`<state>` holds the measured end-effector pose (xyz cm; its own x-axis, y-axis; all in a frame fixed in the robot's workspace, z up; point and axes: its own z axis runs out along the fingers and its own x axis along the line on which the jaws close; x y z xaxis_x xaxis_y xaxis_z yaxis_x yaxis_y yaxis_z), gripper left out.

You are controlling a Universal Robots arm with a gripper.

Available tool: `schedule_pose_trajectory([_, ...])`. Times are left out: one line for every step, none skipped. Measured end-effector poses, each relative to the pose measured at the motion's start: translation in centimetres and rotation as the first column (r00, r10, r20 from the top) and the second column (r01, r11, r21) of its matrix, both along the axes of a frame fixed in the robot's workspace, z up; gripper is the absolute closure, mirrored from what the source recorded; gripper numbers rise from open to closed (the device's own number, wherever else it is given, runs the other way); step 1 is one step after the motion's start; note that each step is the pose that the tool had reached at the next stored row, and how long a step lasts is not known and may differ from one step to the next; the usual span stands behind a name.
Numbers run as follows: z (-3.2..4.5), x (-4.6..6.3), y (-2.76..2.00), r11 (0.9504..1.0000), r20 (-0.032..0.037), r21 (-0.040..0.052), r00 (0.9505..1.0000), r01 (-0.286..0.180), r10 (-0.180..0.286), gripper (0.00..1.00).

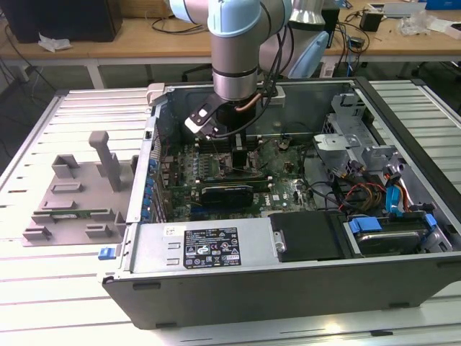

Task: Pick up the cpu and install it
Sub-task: 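Place the cpu into insertion slot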

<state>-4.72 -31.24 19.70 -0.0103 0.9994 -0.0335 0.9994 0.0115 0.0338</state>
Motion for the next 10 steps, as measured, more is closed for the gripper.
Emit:
schedule_pose_trajectory([-0.03,0.01,0.01,1.0000,-0.0001,-0.0001,1.0000,0.000,0.000,0.45])
schedule_pose_trajectory([-0.05,0.01,0.01,1.0000,-0.0001,-0.0001,1.0000,0.000,0.000,0.45])
schedule_pose_trajectory([-0.09,0.01,0.02,1.0000,-0.0001,-0.0001,1.0000,0.000,0.000,0.45])
schedule_pose_trajectory([-0.12,0.01,0.02,1.0000,-0.0001,-0.0002,1.0000,0.000,0.000,0.45])
schedule_pose_trajectory([-0.16,0.01,0.03,1.0000,-0.0002,-0.0003,1.0000,0.000,0.000,0.45])
schedule_pose_trajectory([-0.22,0.01,0.04,1.0000,0.0000,0.0000,1.0000,0.000,0.000,0.45])
schedule_pose_trajectory([-0.31,0.04,0.08,1.0000,0.0016,0.0025,1.0000,0.000,0.000,0.45])
schedule_pose_trajectory([-0.24,0.01,0.04,1.0000,0.0001,0.0002,1.0000,0.000,0.000,0.38])
schedule_pose_trajectory([-0.24,0.01,0.04,1.0000,0.0001,0.0001,1.0000,0.000,0.000,0.38])
schedule_pose_trajectory([-0.18,0.01,0.04,1.0000,0.0001,0.0000,1.0000,0.000,0.000,0.38])
